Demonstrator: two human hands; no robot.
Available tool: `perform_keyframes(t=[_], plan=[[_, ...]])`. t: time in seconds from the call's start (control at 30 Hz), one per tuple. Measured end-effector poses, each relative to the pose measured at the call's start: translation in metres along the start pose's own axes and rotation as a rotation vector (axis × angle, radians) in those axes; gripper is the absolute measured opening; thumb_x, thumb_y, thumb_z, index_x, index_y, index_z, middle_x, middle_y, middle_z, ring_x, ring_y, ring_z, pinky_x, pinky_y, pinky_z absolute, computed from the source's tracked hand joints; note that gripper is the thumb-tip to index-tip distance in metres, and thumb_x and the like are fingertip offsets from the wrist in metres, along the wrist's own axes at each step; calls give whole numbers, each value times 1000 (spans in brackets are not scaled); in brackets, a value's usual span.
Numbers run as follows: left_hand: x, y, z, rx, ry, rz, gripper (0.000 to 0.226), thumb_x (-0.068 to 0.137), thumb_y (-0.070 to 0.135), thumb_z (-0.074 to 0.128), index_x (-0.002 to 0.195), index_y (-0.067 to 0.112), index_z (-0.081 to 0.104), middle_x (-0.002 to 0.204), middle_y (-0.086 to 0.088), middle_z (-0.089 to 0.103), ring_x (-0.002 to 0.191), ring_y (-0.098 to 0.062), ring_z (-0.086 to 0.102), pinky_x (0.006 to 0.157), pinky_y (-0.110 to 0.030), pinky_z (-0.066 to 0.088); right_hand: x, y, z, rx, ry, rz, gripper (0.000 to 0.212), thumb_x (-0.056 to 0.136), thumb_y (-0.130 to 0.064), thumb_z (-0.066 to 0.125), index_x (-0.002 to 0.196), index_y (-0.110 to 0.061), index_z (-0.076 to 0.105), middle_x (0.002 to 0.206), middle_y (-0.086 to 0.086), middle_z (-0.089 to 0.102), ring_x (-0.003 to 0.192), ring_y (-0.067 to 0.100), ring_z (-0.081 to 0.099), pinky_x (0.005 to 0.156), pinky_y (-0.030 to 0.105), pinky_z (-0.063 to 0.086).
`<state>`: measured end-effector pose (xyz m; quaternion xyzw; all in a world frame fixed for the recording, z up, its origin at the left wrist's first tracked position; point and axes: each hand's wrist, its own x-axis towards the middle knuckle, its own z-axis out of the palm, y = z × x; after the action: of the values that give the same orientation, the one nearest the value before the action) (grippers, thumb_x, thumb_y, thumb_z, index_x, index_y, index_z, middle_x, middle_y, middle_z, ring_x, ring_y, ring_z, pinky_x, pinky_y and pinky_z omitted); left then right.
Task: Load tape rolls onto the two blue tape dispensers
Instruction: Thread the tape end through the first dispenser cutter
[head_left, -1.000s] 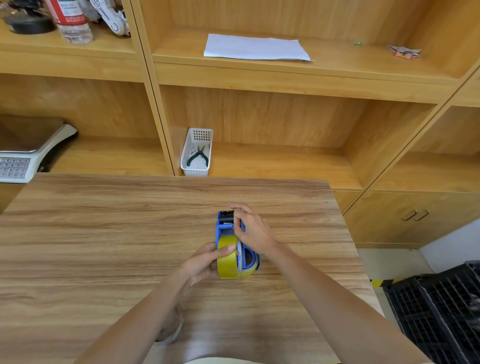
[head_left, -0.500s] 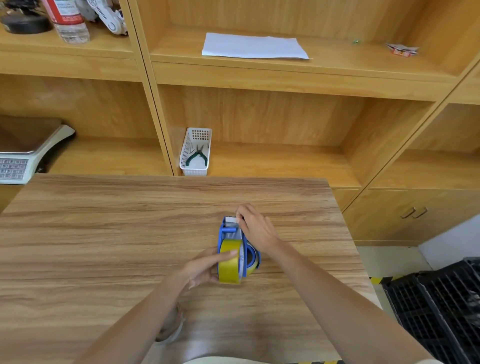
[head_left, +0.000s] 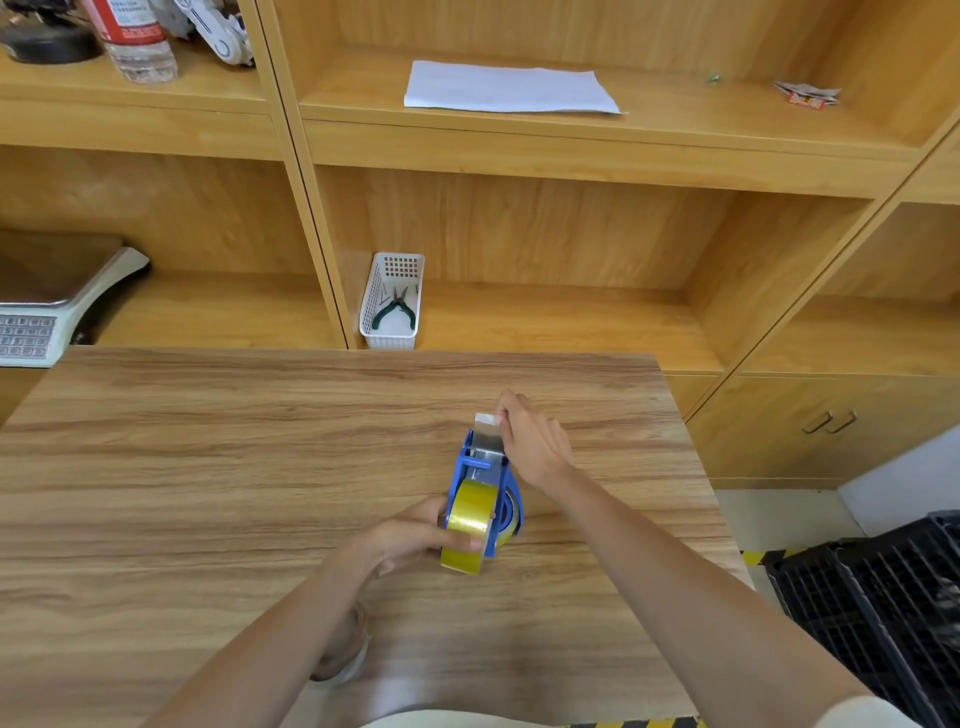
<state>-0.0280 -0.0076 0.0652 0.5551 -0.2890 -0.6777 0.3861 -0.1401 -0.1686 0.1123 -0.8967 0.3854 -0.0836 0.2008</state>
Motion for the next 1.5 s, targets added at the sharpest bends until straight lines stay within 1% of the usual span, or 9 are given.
perform_keyframes(t=[0.17,0.3,0.5,0.67,0.9,1.07,1.2,1.33,1.5], plan=[[3,-3,3,-59,-24,-37,80,62,33,91,132,20,56,130,-7,65,122,-27,60,107,-53,42,5,2,-4,7,1,58,11,99,-14,34,90,-20,38,78,4,57,64,32,55,55,36,40],[7,12,16,-301,124,-123,61,84,59,64,123,12,66,126,-10,68,119,-30,62,100,-47,50,6,4,-4,-12,3,15,12,101,-21,31,99,-16,41,80,5,57,65,31,54,57,37,40],[6,21,19,-252,159,-96,39,85,40,68,112,13,70,106,-7,76,91,-20,72,78,-34,58,14,14,-3,-9,-23,92,9,101,-18,33,97,-14,40,72,6,55,64,31,53,58,37,41],[4,9,9,-193,38,-60,62,70,32,82,125,10,64,128,-15,66,122,-33,59,105,-48,45,21,20,-7,62,-65,161,13,102,-16,34,105,-10,45,66,4,56,56,24,53,46,31,35],[3,0,-4,-136,-62,-23,63,73,18,80,132,12,57,133,-15,62,124,-35,57,106,-53,43,23,21,-8,161,-143,235,11,101,-14,38,95,-12,47,74,3,62,53,12,57,44,20,38],[5,8,1,-158,115,-106,54,74,33,78,122,13,64,123,-14,69,111,-28,65,100,-46,47,29,23,-9,473,-243,415,16,96,-12,52,79,-12,53,84,3,72,53,11,69,39,17,38],[12,13,3,-194,330,-115,41,86,43,68,115,14,70,108,-10,76,105,-29,69,97,-43,53,31,22,-10,628,-288,527,10,94,-11,56,85,-6,57,92,15,73,56,13,72,40,18,38],[9,15,0,-225,366,-74,37,88,37,67,114,10,70,104,-12,76,96,-28,71,87,-40,54,31,21,-7,767,-352,621,10,92,-8,60,96,0,66,77,14,72,48,5,67,42,15,39],[11,25,-3,-329,336,-47,28,89,33,65,105,10,70,88,-7,76,78,-20,71,71,-34,55,28,8,5,1067,-459,836,14,94,-16,50,87,-19,62,85,-2,63,74,10,60,63,23,48]])
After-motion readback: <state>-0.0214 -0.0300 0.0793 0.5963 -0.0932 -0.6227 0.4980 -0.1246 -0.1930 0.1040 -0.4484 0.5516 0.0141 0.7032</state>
